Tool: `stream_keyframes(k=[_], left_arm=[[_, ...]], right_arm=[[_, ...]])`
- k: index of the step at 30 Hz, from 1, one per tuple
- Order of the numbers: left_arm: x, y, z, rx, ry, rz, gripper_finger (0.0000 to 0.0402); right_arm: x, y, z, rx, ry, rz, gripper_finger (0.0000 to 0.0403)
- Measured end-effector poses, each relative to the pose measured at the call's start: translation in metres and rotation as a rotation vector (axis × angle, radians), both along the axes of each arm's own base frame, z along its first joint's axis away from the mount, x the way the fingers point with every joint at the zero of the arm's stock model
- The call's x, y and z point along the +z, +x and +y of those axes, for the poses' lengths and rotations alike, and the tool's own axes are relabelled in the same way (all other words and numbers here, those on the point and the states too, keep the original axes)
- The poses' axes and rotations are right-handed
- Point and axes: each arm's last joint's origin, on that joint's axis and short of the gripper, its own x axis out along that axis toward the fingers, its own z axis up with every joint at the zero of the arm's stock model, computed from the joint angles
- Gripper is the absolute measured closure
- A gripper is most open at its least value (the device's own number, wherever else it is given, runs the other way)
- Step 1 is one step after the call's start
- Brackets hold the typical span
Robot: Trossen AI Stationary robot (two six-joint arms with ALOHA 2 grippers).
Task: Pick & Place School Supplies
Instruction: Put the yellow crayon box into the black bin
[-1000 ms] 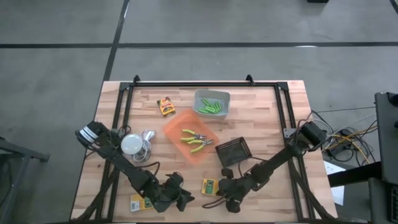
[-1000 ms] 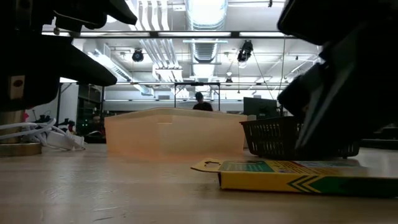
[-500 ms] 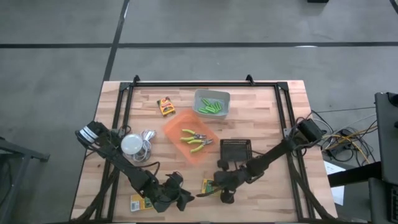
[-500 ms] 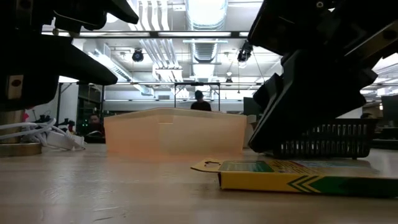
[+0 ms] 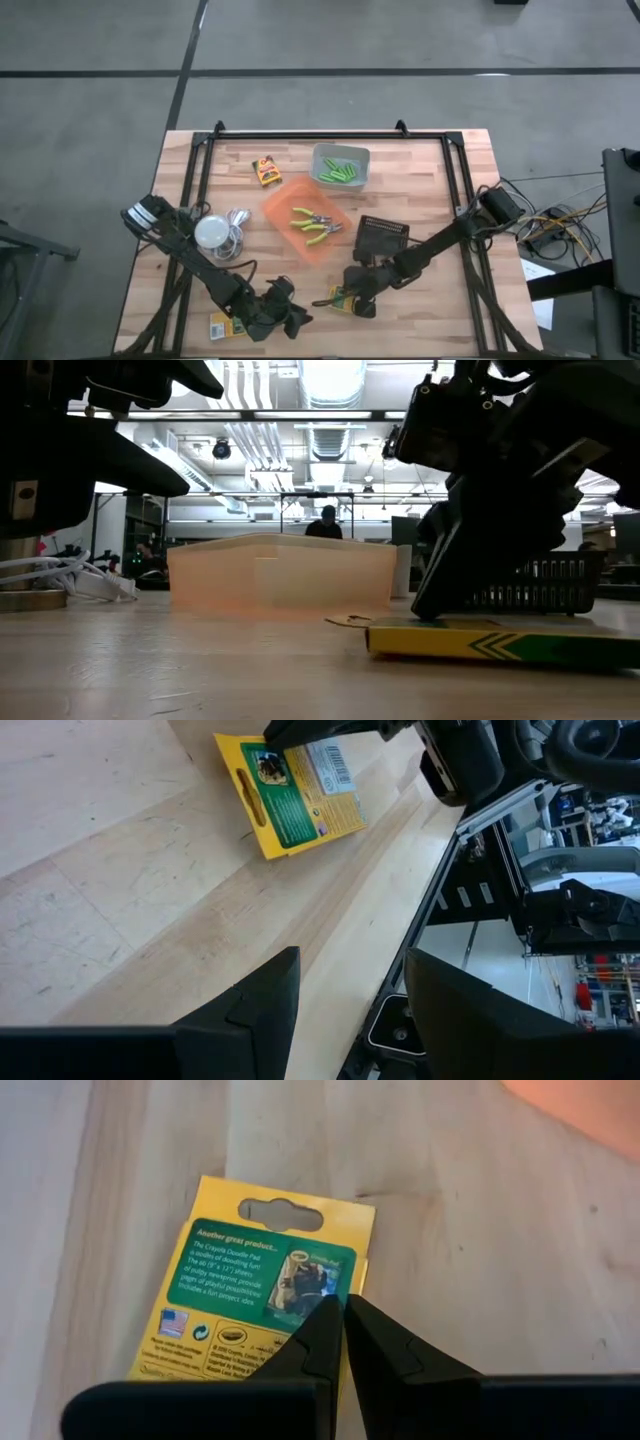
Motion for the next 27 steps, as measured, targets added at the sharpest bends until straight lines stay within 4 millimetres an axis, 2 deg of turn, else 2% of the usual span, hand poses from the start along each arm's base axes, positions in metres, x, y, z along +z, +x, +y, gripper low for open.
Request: stream_keyframes(k=[6,12,16,21,25,27], left_arm=[[0.000,0.000,0.000,0.003,-0.005,0.001,0.0216],[0.000,0.000,0.000,0.003,-0.003,0.001,0.0216],[0.000,0.000,0.000,0.004,-0.003,0.001,0.0216],[0.000,0.000,0.000,0.002,-0.002,-0.001,0.0216],[0.000,0.000,0.000,0.000,0.003,0.001,0.0216],[0.000,0.000,0.000,0.000,0.004,0.001,0.0216]], right_arm=[[0.004,0.000,0.000,-0.173,0.132,0.028,0.0385],[0.008,0.003,0.003,-0.265,0.176,0.020,0.0385],[0.019,0.005,0.009,-0.226,0.057,-0.063,0.0385],[0.048,0.015,0.020,-0.097,0.002,-0.179,0.0385],[0.051,0.022,0.028,0.022,0.037,-0.161,0.0385],[0.046,0.022,0.028,0.030,0.026,-0.147,0.0385]])
